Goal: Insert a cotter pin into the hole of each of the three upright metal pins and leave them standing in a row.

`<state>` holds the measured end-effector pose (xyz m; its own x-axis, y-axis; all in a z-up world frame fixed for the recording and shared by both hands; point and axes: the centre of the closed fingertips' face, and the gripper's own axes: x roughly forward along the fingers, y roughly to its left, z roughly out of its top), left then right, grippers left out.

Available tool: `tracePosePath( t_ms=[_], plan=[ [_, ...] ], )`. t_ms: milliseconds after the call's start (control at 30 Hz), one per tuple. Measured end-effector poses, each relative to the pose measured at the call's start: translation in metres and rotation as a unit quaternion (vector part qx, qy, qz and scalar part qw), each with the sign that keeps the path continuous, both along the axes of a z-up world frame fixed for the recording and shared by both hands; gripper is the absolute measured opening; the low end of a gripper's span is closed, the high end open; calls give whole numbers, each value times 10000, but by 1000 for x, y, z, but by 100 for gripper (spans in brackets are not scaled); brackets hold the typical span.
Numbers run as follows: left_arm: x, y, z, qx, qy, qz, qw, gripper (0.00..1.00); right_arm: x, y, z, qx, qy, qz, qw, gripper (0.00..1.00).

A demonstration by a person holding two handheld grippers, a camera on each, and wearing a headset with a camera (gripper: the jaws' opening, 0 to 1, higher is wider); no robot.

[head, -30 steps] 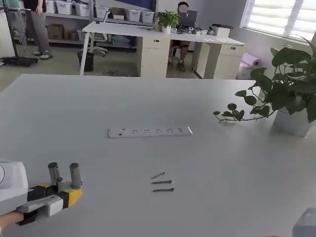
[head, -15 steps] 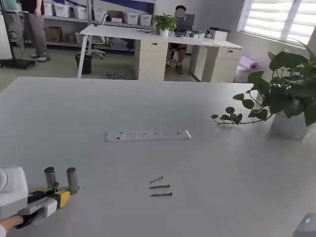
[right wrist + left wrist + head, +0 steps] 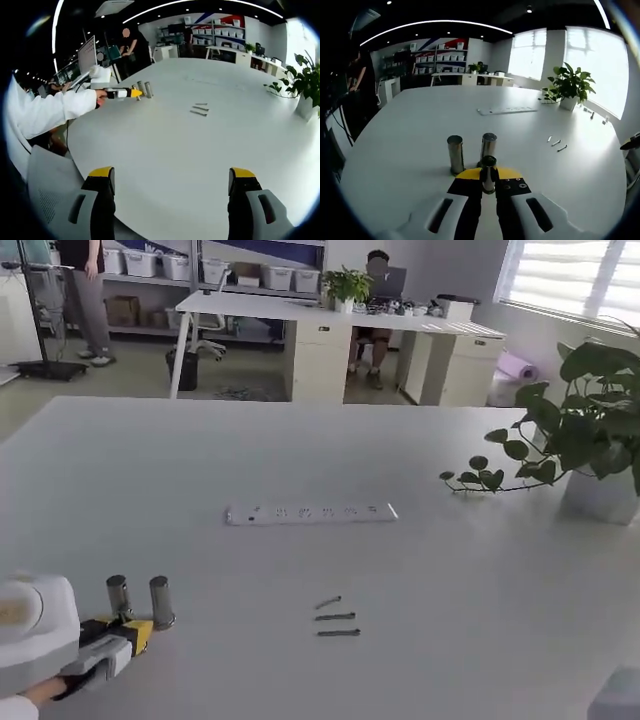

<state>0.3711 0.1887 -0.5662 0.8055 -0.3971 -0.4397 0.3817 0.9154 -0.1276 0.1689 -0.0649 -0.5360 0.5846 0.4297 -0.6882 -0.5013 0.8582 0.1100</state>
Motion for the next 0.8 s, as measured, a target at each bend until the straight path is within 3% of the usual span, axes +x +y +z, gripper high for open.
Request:
tracePosePath(
  t_ms=[100, 233, 267, 400, 500, 533, 600, 700, 767, 800],
  plan=[
    [-6, -6, 9, -74, -55, 75, 9999, 7, 0, 2, -1, 10, 11, 46, 10000, 93],
    [-18, -15, 20, 14, -152, 14, 9999, 7, 2, 5, 1, 39, -44, 100, 9999, 93],
    [-23, -18, 23, -70, -147, 47, 9999, 7, 3, 6, 2, 53, -69, 110, 9999, 93],
    [-36, -24, 27, -62, -186, 66, 9998, 7, 4, 9, 5, 60, -141, 167, 9997, 93],
    [-48, -28, 25, -210, -155, 69, 9996, 7, 5, 10, 7, 62, -180, 195, 9996, 93],
    [-51, -30, 24, -181, -143, 56, 9997, 7, 5, 11, 8, 71, -194, 200, 9996, 93],
    [-63, -33, 18, 148, -138, -113, 9997, 7, 5, 12, 8, 89, -210, 205, 9995, 93],
    [-74, -34, 10, 35, 7, -52, 10000, 7, 4, 16, 10, 142, -238, 214, 9994, 92],
    [-85, -36, 5, 154, 151, -38, 9998, 7, 2, 19, 13, 153, -272, 248, 9992, 92],
    [-89, -37, 5, 227, 115, -68, 9997, 7, 1, 20, 14, 144, -281, 262, 9992, 92]
  ],
)
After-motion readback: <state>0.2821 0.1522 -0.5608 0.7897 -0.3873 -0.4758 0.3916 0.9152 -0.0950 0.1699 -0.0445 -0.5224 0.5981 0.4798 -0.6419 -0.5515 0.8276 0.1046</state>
